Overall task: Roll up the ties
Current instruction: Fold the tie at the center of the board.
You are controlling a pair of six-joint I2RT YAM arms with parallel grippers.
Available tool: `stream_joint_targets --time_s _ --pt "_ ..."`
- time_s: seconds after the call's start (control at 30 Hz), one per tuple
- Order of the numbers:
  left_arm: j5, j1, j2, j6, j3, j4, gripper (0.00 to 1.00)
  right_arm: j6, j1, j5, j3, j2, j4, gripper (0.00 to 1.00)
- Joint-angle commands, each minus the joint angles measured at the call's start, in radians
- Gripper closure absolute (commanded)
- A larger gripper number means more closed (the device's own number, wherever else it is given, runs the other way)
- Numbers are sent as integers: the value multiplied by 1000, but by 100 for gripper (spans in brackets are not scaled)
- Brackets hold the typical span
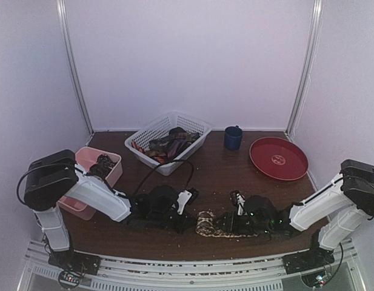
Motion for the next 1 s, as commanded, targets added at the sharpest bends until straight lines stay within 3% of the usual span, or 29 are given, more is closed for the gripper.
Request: stream_joint_targets --time_s 0.0,0.5,0.8,0.97 --pt "27 -1 -21 11 33 18 100 -27 6 39 -9 -22 -67 71" --pt "40 -12 1 33 99 -32 96 -96 5 161 -5 -119 -269 74" --pt "51 -15 32 41 136 -46 95 -90 5 284 -43 -276 -373 74" --pt "59 -22 45 51 164 -56 94 -87 5 274 -49 -366 -350 66"
